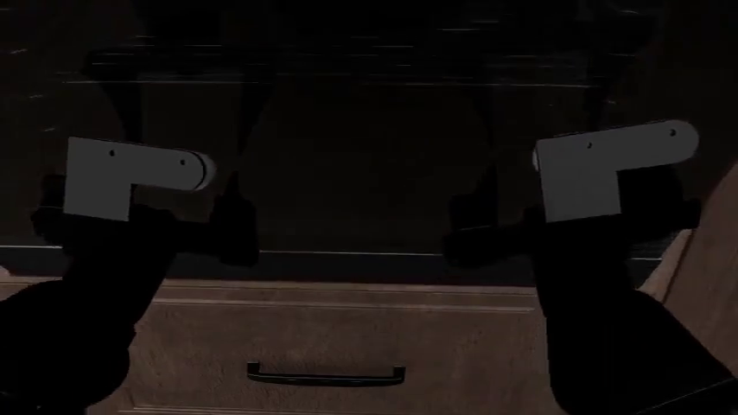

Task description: Close the oven door

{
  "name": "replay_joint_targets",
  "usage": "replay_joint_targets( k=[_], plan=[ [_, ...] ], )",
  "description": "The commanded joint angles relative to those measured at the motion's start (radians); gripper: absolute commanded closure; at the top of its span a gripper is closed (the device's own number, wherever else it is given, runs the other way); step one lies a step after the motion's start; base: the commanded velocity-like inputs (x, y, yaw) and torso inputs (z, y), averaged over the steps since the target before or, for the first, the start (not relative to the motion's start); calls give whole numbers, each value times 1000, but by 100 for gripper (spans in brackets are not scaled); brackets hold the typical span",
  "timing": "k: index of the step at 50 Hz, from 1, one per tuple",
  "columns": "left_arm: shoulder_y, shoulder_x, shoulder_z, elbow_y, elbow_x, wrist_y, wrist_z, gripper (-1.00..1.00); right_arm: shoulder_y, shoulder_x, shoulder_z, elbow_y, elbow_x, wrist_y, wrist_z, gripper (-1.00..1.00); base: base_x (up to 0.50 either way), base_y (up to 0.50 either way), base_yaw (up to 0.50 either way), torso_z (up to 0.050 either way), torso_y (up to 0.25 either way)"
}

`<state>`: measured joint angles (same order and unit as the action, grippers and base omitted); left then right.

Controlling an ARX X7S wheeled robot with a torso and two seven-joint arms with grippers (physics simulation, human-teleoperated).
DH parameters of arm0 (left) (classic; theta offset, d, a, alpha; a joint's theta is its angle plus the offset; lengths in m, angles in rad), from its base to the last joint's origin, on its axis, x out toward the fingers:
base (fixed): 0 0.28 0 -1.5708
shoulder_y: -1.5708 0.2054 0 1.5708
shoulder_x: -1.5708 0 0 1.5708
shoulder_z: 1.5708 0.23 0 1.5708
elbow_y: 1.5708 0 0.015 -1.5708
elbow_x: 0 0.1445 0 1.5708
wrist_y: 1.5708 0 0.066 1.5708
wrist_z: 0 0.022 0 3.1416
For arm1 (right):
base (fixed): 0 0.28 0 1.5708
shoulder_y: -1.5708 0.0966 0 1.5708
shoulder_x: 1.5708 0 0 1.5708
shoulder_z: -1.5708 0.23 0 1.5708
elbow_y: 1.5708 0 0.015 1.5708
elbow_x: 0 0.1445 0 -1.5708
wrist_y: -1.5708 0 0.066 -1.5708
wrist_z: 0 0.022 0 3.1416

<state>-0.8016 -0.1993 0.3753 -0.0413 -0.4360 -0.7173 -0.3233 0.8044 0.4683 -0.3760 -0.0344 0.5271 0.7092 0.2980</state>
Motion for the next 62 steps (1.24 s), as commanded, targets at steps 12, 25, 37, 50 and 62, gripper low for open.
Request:
replay_joint_targets(
  k=[12,25,37,50,62],
  plan=[
    [-174,112,9,-411,72,261,36,-100,145,-39,-51,294,-102,-148,-87,-100,1,0,0,0,0],
    [-330,192,39,-827,107,500,64,-100,230,-73,-97,530,-175,-278,-149,-100,0,0,0,0,0],
    [-499,199,556,-1168,-400,762,-5,-100,328,-104,-112,750,-220,-377,-181,-100,1,0,0,0,0],
    [-527,199,878,-1197,-702,843,-39,-100,318,-95,-100,752,-212,-405,-186,-100,38,-1,-9,0,0],
    [-519,110,928,-1015,-762,827,-111,-100,256,-52,-57,527,-144,-296,-149,-100,35,-5,-11,0,0]
  ],
)
